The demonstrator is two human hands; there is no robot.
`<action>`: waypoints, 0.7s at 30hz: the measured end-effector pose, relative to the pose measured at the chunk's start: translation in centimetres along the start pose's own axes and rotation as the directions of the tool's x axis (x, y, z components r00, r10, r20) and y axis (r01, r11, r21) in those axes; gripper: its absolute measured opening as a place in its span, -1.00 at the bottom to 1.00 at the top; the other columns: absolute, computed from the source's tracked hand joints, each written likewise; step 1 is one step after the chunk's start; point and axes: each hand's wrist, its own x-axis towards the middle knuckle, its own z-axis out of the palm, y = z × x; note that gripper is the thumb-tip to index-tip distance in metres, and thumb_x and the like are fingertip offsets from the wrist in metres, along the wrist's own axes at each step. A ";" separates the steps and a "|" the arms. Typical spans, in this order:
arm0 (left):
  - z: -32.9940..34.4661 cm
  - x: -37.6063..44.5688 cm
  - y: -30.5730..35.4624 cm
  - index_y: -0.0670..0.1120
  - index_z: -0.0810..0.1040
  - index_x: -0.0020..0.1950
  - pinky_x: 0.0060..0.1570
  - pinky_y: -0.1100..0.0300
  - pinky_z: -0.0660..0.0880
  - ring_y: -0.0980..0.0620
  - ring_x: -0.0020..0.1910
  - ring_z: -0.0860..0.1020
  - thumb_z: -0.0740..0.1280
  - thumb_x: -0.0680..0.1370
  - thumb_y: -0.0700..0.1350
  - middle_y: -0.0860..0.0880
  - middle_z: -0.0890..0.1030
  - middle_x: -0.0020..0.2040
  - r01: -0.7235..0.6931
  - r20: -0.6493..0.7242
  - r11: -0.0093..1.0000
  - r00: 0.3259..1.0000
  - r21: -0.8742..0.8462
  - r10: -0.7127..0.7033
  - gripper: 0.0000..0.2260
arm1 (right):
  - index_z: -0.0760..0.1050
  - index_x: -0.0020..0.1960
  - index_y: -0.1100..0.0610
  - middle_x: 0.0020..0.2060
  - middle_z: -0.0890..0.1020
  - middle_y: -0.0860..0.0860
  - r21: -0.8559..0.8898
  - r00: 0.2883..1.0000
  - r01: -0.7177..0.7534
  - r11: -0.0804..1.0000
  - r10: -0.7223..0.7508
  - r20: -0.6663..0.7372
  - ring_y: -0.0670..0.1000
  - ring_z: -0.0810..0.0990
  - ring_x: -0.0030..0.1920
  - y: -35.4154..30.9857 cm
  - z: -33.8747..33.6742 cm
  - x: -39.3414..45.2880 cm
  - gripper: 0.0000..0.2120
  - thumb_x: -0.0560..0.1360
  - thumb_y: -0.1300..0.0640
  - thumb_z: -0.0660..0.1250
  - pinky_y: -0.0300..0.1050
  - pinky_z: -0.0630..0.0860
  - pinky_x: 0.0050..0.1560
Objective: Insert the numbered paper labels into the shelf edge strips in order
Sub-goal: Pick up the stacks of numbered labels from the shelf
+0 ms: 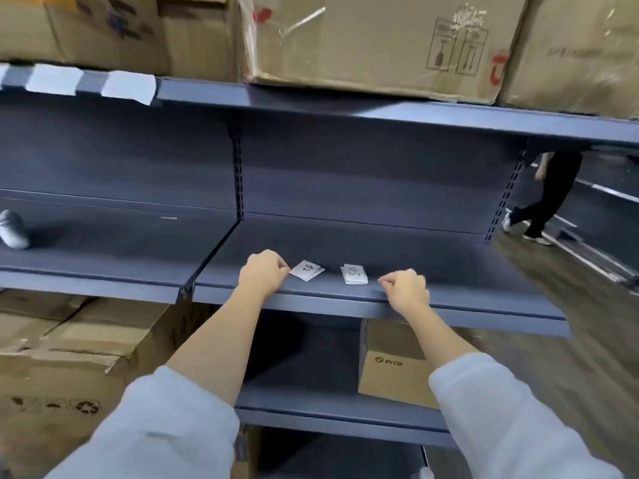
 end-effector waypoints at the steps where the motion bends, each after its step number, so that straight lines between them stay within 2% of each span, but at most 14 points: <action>1: 0.1 0.9 -0.1 0.02 0.56 -0.19 -0.25 0.17 0.40 -0.16 -0.17 0.42 0.19 0.48 -0.24 -0.09 0.54 -0.17 0.016 -0.011 0.999 1.000 -0.049 -0.017 -0.79 | 0.60 0.13 0.11 0.20 0.56 0.12 0.047 0.998 -0.062 0.997 0.063 -0.026 0.18 0.42 0.24 -0.1 0.1 0.6 -0.71 0.57 0.20 0.12 0.02 0.40 0.20; 3: 0.3 2.7 -0.1 -0.01 0.52 -0.28 -0.33 0.24 0.33 -0.10 -0.26 0.38 0.23 0.44 -0.25 -0.05 0.50 -0.24 0.087 -0.002 0.990 0.996 -0.113 -0.088 -0.82 | 0.62 0.06 0.22 0.12 0.64 0.14 0.160 0.988 -0.150 0.976 0.154 -0.011 0.18 0.52 0.18 -0.2 0.1 2.1 -0.76 0.50 0.23 0.21 0.02 0.44 0.16; 6: 0.8 4.6 -0.1 -0.07 0.61 -0.17 -0.23 0.17 0.38 -0.17 -0.17 0.52 0.33 0.42 -0.15 -0.09 0.57 -0.17 0.152 0.038 0.977 0.988 -0.148 -0.148 -0.93 | 0.62 0.05 0.23 0.06 0.66 0.14 0.192 0.974 -0.224 0.955 0.214 0.071 0.15 0.58 0.11 -0.8 0.1 3.8 -0.79 0.46 0.18 0.33 -0.03 0.48 0.13; 7: 1.0 5.2 -0.1 -0.12 0.60 -0.14 -0.25 0.18 0.38 -0.16 -0.16 0.53 0.35 0.41 -0.11 -0.11 0.57 -0.16 0.169 0.050 0.974 0.985 -0.148 -0.163 -0.90 | 0.61 0.06 0.22 0.07 0.66 0.13 0.185 0.971 -0.234 0.954 0.221 0.087 0.14 0.57 0.11 -1.0 0.2 4.3 -0.77 0.46 0.14 0.36 -0.03 0.48 0.14; 10: 1.4 6.4 -0.2 -0.16 0.43 -0.30 -0.45 0.25 0.27 -0.05 -0.38 0.41 0.38 0.38 -0.08 -0.07 0.46 -0.34 0.218 0.067 0.970 0.975 -0.111 -0.211 -0.80 | 0.57 0.10 0.22 0.08 0.63 0.13 0.162 0.962 -0.265 0.950 0.250 0.109 0.15 0.57 0.08 -1.4 0.9 5.2 -0.72 0.44 0.10 0.38 -0.06 0.49 0.08; 12: 1.8 6.8 0.0 -0.16 0.38 -0.27 -0.44 0.24 0.28 -0.07 -0.33 0.44 0.39 0.38 -0.08 -0.04 0.40 -0.37 0.239 0.066 0.967 0.970 -0.087 -0.233 -0.77 | 0.52 0.12 0.23 0.02 0.61 0.12 0.134 0.955 -0.289 0.948 0.274 0.114 0.13 0.54 -0.01 -1.7 1.2 5.7 -0.66 0.43 0.06 0.39 -0.09 0.46 -0.04; 14: 2.2 7.0 0.2 -0.16 0.36 -0.18 -0.32 0.18 0.35 -0.10 -0.21 0.45 0.40 0.40 -0.07 -0.03 0.40 -0.34 0.246 0.063 0.967 0.968 -0.057 -0.243 -0.74 | 0.45 0.14 0.24 -0.03 0.55 0.10 0.101 0.950 -0.301 0.948 0.288 0.123 0.12 0.50 -0.03 -1.9 1.4 6.0 -0.60 0.42 0.02 0.40 -0.11 0.40 -0.09; 16: 2.4 7.0 0.4 -0.16 0.31 -0.13 -0.20 0.18 0.35 -0.10 -0.16 0.42 0.39 0.42 -0.08 -0.06 0.42 -0.23 0.240 0.063 0.970 0.969 -0.025 -0.238 -0.72 | 0.40 0.17 0.22 -0.04 0.49 0.08 0.045 0.946 -0.296 0.954 0.287 0.148 0.11 0.47 -0.02 -2.4 1.2 6.1 -0.56 0.42 -0.01 0.39 -0.11 0.38 -0.06; 18: 2.4 7.1 0.5 -0.16 0.31 -0.11 -0.18 0.18 0.35 -0.10 -0.15 0.41 0.38 0.43 -0.09 -0.08 0.42 -0.18 0.241 0.080 0.970 0.968 -0.012 -0.240 -0.73 | 0.40 0.14 0.18 0.05 0.52 0.09 -0.030 0.941 -0.283 0.959 0.284 0.182 0.12 0.50 0.08 -2.8 1.1 6.3 -0.56 0.40 -0.05 0.40 -0.10 0.36 -0.03; 21: 2.3 7.5 0.6 -0.16 0.33 -0.12 -0.24 0.18 0.35 -0.08 -0.16 0.43 0.36 0.43 -0.10 -0.04 0.38 -0.32 0.246 0.118 0.969 0.962 0.025 -0.247 -0.76 | 0.41 0.18 0.15 0.18 0.53 0.07 -0.143 0.931 -0.280 0.949 0.305 0.202 0.13 0.50 0.20 -3.7 1.1 6.6 -0.51 0.38 -0.09 0.41 -0.10 0.35 0.00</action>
